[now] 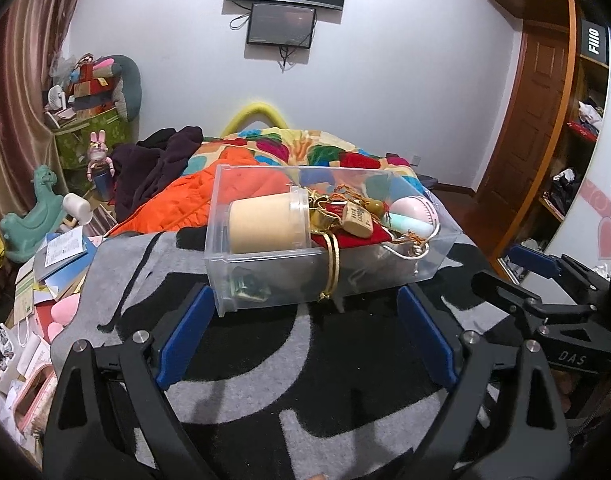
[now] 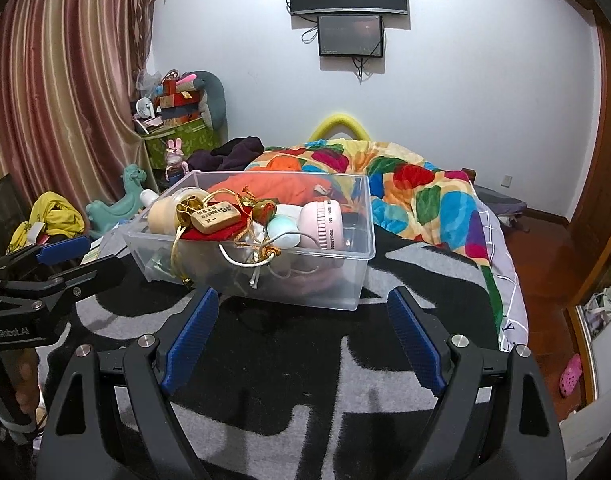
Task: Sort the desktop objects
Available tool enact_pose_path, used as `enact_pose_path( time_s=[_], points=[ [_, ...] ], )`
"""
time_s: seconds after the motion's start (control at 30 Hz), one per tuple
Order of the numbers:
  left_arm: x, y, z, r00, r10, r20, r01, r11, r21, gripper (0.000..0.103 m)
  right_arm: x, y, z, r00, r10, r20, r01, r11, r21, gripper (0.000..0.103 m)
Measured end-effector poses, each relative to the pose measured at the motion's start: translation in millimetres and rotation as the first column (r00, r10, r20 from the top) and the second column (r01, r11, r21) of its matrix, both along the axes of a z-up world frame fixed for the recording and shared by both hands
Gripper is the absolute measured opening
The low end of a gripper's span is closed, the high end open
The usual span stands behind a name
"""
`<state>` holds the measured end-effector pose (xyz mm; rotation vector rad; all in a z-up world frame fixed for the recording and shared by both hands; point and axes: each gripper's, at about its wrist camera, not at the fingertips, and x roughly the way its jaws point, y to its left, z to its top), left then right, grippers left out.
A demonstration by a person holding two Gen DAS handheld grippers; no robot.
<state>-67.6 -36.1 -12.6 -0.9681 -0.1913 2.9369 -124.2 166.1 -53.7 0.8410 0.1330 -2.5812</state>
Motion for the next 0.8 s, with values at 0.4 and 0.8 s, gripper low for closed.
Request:
enact_pose_path(
  time_s=[0.4, 0.8],
  points=[
    [-4.1, 2.0, -7.7, 0.999, -0.043, 0.024, 0.042, 0.999, 0.033, 0.092, 0.4, -4.3, -1.8, 1.000, 0.006, 0.007, -0.006, 1.000, 0.008, 0.085],
    [-1.7, 2.9, -6.8, 0.999, -0.047, 0.007, 0.047, 0.998, 0.034, 0.092, -0.8, -5.3, -4.5, 1.000, 0.005, 0.016, -0.005, 1.000, 0.005, 0.085]
  ],
)
